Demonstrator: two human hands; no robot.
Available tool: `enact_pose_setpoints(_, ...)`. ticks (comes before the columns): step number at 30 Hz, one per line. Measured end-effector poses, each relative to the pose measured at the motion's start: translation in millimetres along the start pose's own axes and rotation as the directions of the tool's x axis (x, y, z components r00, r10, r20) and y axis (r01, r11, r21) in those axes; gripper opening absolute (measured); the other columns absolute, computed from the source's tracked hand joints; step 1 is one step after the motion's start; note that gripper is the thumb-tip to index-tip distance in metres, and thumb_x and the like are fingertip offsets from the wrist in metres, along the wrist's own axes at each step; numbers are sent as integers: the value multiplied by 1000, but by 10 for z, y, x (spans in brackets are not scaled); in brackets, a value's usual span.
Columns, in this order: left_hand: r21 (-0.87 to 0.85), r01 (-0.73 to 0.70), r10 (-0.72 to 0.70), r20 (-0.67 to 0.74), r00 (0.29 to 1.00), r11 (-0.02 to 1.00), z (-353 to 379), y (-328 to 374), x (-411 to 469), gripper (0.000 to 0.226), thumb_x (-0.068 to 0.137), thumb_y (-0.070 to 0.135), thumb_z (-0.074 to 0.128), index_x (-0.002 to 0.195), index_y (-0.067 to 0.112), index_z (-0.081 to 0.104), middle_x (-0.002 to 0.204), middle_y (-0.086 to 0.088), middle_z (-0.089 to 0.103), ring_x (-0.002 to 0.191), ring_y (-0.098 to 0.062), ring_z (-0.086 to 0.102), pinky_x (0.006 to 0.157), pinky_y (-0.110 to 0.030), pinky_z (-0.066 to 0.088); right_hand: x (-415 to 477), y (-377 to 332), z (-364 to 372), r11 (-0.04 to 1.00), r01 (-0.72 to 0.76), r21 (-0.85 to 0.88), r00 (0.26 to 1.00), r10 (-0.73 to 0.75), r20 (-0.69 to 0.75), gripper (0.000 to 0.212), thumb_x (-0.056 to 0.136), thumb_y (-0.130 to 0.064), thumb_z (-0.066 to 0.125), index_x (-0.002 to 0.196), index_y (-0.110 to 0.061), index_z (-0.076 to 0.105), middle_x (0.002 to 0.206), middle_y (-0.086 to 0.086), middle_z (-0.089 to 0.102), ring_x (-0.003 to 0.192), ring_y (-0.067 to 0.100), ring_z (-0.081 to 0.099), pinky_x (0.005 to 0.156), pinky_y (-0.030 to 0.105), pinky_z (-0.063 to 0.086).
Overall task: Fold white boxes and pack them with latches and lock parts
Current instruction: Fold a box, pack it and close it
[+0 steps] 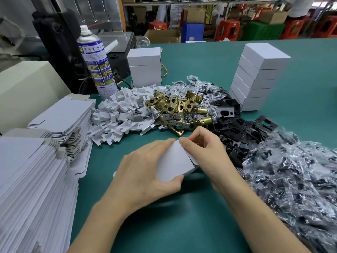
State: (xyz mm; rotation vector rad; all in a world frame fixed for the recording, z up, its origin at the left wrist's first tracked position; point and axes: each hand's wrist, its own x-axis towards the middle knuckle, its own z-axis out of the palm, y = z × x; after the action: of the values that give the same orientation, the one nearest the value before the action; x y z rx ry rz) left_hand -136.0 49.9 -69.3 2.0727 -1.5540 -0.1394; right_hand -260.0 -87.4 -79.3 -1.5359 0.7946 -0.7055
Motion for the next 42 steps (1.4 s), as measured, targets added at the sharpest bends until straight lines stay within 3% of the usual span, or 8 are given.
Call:
enact_pose_setpoints(5, 43, 19, -17, -65, 998, 999, 56, 23, 5, 70, 68, 66, 57, 135, 50, 45, 128, 22, 65, 112, -6, 60, 86, -37, 56, -63, -16, 107, 990, 58, -126, 997, -64, -51, 20, 96, -22, 66, 77, -19, 60, 69, -15, 60, 65, 0, 50, 63, 21, 37)
enact_pose_setpoints(9, 75, 118, -107, -136, 985, 990, 88, -31, 34, 81, 68, 68, 55, 143, 38, 55, 133, 19, 65, 116, -10, 61, 86, -35, 55, -59, -48, 86, 999, -32, 10, 999, 32, 19, 26, 97, -10, 57, 95, -26, 77, 94, -12, 75, 91, 7, 66, 92, 49, 56)
enact_pose_setpoints(14, 35, 180, -167, -241, 956, 983, 120, -65, 48, 61, 71, 71, 58, 126, 49, 45, 115, 20, 66, 96, -10, 61, 69, -29, 43, -88, 1, 218, 999, -12, 38, 996, 9, 88, 32, 104, -20, 54, 129, -29, 71, 128, -16, 71, 124, 5, 61, 112, 42, 46)
enact_pose_setpoints(19, 2, 177, -170, -271, 947, 984, 137, -88, 46, 53, 73, 72, 62, 119, 50, 46, 109, 22, 61, 97, -8, 53, 61, -15, 36, -135, 63, 256, 977, 129, -168, 990, -119, 70, 37, 104, -23, 58, 137, -37, 63, 134, -26, 63, 124, -16, 52, 102, 11, 42)
enact_pose_setpoints(23, 19, 180, -169, -266, 949, 983, 110, -83, 58, 56, 71, 73, 58, 119, 48, 46, 110, 21, 61, 92, -10, 56, 64, -29, 41, -99, 22, 224, 999, -8, 51, 994, 2, 109, 33, 107, -16, 51, 130, -28, 70, 127, -9, 72, 121, 7, 63, 107, 42, 52)
enact_pose_setpoints(26, -33, 168, -171, -254, 952, 985, 93, -63, 60, 61, 68, 70, 58, 123, 49, 42, 126, 23, 50, 101, -9, 52, 72, -31, 45, -58, -50, 132, 948, -156, 277, 977, 106, 185, 32, 108, -15, 48, 118, -21, 77, 117, 3, 76, 108, 17, 69, 85, 36, 62)
enact_pose_setpoints(35, 25, 177, -170, -183, 968, 984, 89, -70, 44, 76, 68, 70, 58, 138, 42, 53, 125, 20, 66, 106, -12, 63, 80, -33, 53, -15, -22, 27, 958, -170, 232, 976, 132, 172, 26, 99, -6, 59, 105, -17, 82, 110, 12, 78, 111, 32, 70, 88, 40, 63)
enact_pose_setpoints(42, 54, 192, -175, -227, 958, 980, 110, -103, 51, 73, 67, 71, 56, 135, 44, 52, 123, 19, 68, 102, -16, 66, 73, -29, 44, -73, 21, 184, 968, -148, 203, 986, 127, 111, 27, 105, -15, 54, 117, -22, 78, 115, -6, 77, 116, 16, 68, 106, 44, 53)
